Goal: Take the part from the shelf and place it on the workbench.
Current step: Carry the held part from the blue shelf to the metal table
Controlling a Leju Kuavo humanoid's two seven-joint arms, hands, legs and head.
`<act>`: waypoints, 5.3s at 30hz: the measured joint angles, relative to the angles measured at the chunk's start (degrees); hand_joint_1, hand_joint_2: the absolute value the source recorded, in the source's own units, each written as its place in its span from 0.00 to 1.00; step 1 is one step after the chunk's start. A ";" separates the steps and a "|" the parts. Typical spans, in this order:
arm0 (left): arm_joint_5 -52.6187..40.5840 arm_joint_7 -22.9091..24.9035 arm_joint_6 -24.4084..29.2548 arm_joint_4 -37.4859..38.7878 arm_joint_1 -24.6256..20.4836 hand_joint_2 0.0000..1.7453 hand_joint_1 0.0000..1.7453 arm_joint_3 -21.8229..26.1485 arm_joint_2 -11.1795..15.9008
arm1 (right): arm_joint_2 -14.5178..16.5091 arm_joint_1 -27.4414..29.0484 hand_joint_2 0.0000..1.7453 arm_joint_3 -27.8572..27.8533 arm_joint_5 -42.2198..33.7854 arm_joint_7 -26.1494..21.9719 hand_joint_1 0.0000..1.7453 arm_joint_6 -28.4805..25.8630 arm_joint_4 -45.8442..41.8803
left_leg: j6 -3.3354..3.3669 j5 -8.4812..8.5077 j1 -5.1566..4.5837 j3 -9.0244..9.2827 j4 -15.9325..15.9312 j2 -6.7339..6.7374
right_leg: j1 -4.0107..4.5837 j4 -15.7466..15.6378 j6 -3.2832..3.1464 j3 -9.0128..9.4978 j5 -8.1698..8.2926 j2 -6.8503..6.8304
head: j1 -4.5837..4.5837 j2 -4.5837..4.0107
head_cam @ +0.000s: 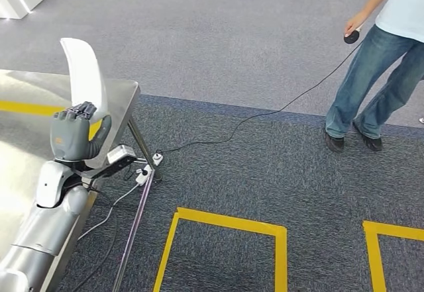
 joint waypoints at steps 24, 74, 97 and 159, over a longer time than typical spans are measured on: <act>-17.36 -0.33 0.38 -9.32 1.55 1.00 1.00 4.67 -0.51 | -0.28 0.02 0.00 0.04 0.88 1.09 0.00 -0.62 0.00 | 2.20 0.49 0.41 1.75 -2.31 0.19 | -0.15 9.55 1.27 -4.97 -4.71 -0.04 | 0.31 0.00; -15.42 -1.91 0.58 -7.79 1.73 1.00 1.00 4.45 -2.20 | -4.07 0.91 0.00 0.11 1.59 1.28 0.00 -1.46 0.04 | -0.61 -4.26 0.87 -5.65 12.90 0.05 | 0.08 -0.15 -1.44 1.14 -0.48 0.13 | -0.28 0.00; -0.14 -4.79 0.59 -3.78 0.27 1.00 1.00 4.48 -2.95 | -3.89 0.63 0.00 0.23 1.68 1.98 0.00 0.10 0.07 | 1.45 -4.03 -0.06 4.81 -0.05 -0.23 | 0.14 0.06 0.44 -3.09 3.35 0.25 | -0.22 0.00; 1.06 -3.72 0.87 -0.80 3.30 1.00 1.00 3.68 -3.72 | -9.11 1.51 0.00 1.92 4.59 0.84 0.00 -3.51 0.45 | 0.53 -2.80 0.19 0.11 2.24 -6.04 | -0.66 -0.36 -0.11 -0.64 0.81 2.55 | -0.98 0.01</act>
